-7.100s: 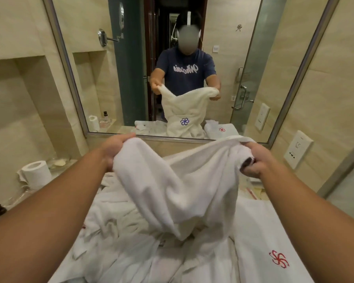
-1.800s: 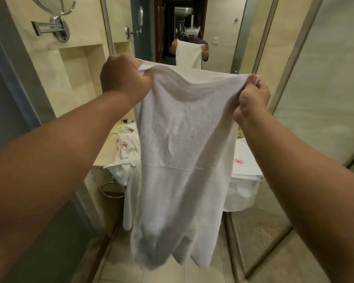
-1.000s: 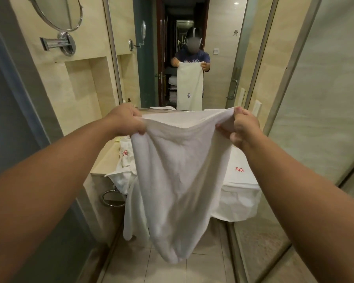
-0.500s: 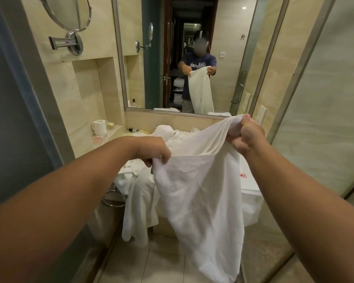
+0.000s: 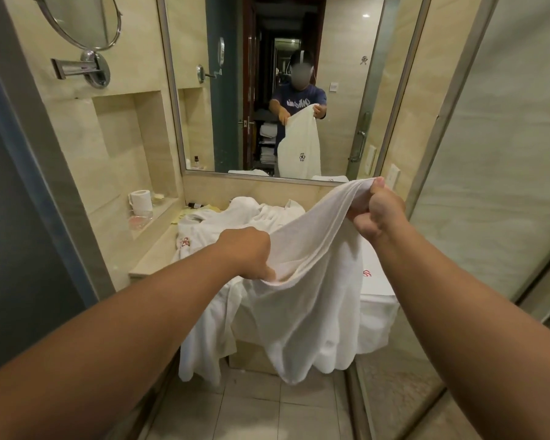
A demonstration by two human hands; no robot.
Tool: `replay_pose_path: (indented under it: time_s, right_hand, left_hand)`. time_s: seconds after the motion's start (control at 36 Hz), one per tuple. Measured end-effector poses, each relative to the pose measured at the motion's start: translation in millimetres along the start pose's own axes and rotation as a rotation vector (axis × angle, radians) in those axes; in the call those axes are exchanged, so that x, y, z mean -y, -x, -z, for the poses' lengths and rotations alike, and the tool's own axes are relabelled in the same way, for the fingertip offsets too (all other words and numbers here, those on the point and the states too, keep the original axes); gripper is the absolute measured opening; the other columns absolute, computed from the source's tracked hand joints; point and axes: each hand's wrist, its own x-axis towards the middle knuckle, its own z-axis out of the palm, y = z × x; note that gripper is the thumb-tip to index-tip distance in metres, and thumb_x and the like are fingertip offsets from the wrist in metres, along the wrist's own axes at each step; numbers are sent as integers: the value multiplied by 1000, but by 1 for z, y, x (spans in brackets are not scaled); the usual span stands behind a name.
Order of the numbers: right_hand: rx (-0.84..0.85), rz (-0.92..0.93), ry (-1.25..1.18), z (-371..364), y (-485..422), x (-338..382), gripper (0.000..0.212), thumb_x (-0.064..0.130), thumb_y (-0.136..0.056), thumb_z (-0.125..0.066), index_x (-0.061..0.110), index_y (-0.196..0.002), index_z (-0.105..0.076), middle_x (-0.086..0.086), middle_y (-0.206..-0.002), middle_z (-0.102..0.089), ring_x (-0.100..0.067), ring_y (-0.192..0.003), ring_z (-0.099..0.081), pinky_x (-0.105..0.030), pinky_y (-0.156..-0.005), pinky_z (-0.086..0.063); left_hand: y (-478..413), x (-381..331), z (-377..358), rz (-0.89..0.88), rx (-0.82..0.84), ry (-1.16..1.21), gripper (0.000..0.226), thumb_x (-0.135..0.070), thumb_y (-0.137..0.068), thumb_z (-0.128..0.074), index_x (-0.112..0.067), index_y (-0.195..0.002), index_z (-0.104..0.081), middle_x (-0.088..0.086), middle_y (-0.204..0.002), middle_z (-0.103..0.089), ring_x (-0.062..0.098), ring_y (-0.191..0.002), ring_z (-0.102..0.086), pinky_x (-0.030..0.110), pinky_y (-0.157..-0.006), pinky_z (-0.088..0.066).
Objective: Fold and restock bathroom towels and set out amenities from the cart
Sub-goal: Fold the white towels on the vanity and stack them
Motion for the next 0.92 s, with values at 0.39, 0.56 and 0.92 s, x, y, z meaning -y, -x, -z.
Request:
replay_pose_path:
  time_s: [0.39, 0.56, 0.92]
  right_hand:
    - [-21, 87, 149, 17, -23, 8, 14, 33, -109, -47, 27, -110, -59, -9, -121, -65, -30, -113, -64, -51, -87, -60]
    - [-93, 172, 410, 25, -29, 8, 28, 34, -109, -48, 28, -84, -60, 0, -93, -62, -22, -97, -61, -51, -99, -56]
    - [28, 11, 262, 8, -12, 14, 40, 28, -109, -47, 25, -149, -50, -12, -139, -50, -39, -91, -73, -37, -57, -63]
  left_hand:
    - [-7, 40, 33, 290, -384, 742, 30, -2, -78, -61, -12, -51, -53, 2, -51, -46, 21, -49, -51, 29, -49, -52]
    - [-11, 57, 50, 366, -414, 1027, 33, -3, -90, -57, -12, -58, -52, 6, -65, -45, 28, -55, -52, 43, -51, -60]
    - [-18, 53, 81, 527, -465, 586, 14, -12, -101, -54, -2, -101, -64, 13, -90, -66, 32, -78, -69, 39, -63, -56]
